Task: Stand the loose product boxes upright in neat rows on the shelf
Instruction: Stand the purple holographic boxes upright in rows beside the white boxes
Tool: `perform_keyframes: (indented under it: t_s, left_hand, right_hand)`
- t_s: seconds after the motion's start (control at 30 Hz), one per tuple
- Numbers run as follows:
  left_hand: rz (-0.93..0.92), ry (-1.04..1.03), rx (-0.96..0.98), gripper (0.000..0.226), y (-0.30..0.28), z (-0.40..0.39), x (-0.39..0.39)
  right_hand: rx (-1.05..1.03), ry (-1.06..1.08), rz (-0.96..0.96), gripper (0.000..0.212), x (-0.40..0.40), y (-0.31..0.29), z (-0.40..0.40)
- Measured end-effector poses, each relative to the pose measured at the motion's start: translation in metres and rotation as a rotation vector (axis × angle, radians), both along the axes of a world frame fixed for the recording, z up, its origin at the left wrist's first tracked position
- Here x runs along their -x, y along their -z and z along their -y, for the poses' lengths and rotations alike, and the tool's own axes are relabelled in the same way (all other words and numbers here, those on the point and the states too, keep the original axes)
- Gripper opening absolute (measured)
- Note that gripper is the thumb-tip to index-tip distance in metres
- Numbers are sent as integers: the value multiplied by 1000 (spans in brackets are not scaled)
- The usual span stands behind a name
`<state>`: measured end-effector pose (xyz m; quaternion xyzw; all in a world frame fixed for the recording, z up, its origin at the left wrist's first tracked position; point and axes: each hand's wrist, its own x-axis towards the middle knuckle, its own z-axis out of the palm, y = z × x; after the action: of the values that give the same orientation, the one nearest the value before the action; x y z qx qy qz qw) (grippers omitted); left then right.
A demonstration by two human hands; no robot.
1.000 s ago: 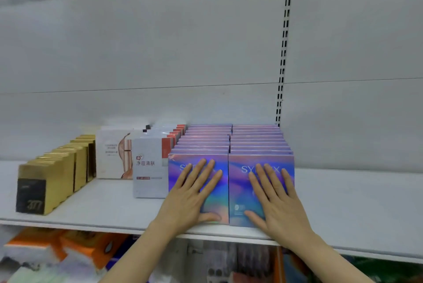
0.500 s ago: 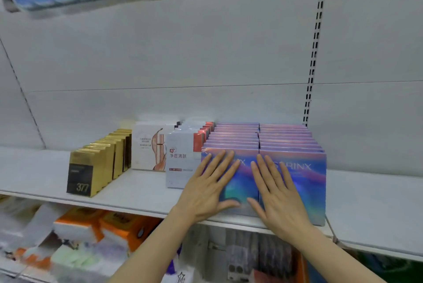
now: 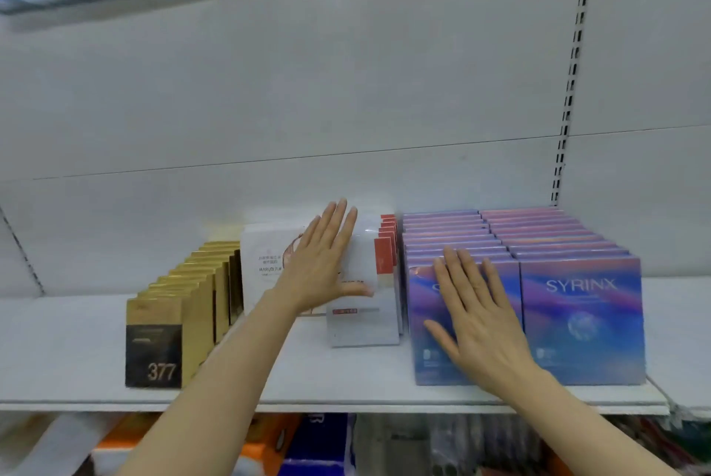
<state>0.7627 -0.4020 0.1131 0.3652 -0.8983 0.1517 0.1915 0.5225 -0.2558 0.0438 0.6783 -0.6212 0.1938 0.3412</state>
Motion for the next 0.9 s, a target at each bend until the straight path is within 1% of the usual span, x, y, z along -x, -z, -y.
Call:
perform_keyframes:
  t_s: [0.07,0.13,0.3,0.37,0.53,0.8,0.9]
  left_hand:
    - [54,15,-76,142,-12,24,-5]
    - [93,44,-181,148,-26,45,-1]
    - [194,16,-522,149,-41,79,18]
    - [212,9,-586,148,-41,86,22]
    - [210,42,-526,143,-39,84,26]
    - [187,58,-472,132,-37,74,36]
    - [176,45,-469,132,-36,71,40]
  right_hand:
    - [-3,12,20,77,-10,3,2]
    - [5,36,34,77,-16,4,5]
    - [2,68,60,76,-19,7,6]
    - [-6,74,70,76,-20,7,7]
    - [-1,64,55,77,-18,7,6]
    - [-6,57,72,76,-17,7,8]
    - [-9,56,71,75,-15,8,9]
